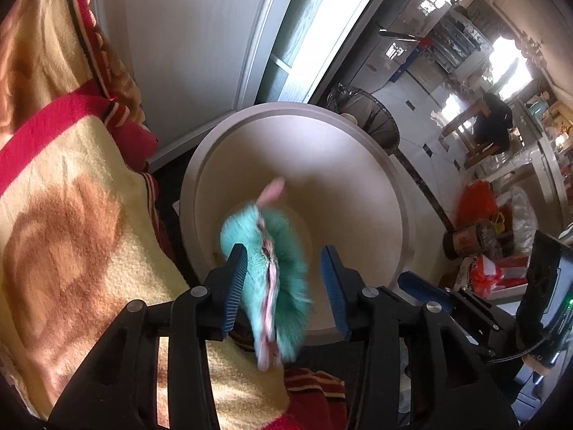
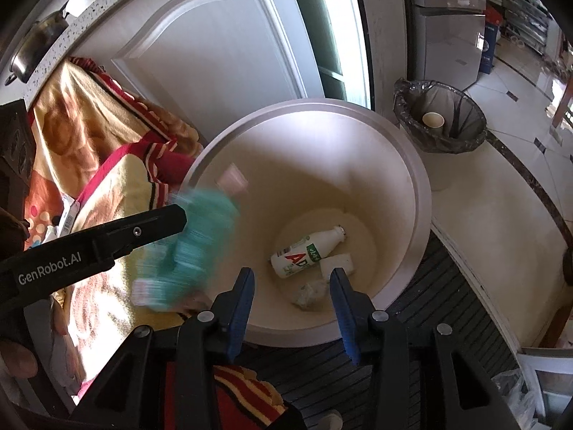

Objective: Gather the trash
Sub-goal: 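Open both tools to drop the towel and wrapper into the bin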

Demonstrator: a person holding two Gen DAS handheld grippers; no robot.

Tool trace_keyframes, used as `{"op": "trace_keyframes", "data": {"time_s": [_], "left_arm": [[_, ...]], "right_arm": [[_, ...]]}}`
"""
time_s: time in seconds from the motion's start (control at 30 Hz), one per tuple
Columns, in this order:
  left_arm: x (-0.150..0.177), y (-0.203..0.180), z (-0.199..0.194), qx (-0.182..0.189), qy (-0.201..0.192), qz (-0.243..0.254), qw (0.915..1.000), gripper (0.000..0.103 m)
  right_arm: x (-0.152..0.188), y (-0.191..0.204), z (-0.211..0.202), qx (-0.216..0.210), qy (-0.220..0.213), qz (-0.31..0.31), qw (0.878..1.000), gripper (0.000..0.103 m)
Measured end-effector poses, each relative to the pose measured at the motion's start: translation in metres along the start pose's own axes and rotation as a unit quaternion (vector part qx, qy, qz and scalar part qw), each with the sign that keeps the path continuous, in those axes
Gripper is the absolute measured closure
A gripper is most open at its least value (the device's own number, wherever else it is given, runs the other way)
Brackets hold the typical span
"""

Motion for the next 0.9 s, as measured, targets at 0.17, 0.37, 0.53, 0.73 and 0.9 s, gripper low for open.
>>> {"op": "trace_keyframes", "data": {"time_s": [0.17,0.37,0.53,0.73,0.9], "left_arm": [[0.001,0.003,-0.007,0.010,-0.002,-0.004,0.9999,0.055],[0.002,0.003,-0.016,0.010,-0.006,0.000,0.9999,0.055],[0.002,0.002,-0.025,0.006,-0.012,0.002,0.9999,0.055],[0.005,0.003,-0.039,0.003,-0.021,0.007,0.9998,0.055],[0.009,0.004,-0.051,0.003,-0.032,0.009,0.9994,0.055]], "right_arm": [[0.001,0.001,-0.004,0.002,-0.001,-0.005,1.000,0.061],[0.003,0.000,-0.008,0.004,-0.003,-0.004,1.000,0.061],[0.004,0.004,-0.011,0.002,-0.005,-0.006,1.000,0.060],[0.004,0.013,-0.019,0.000,-0.012,-0.014,1.000,0.060],[0.006,0.021,-0.024,-0.002,-0.017,-0.020,1.000,0.059]]}}
Point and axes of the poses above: each gripper's, at about its wrist camera, not at the fingertips, and z roughly the way its jaws point, y to its left, x to its underside, the point moved 3 cm from there along z, roughly the way its jaws point, and after that the axes turned 1 degree about -x, right-handed, at the moved point
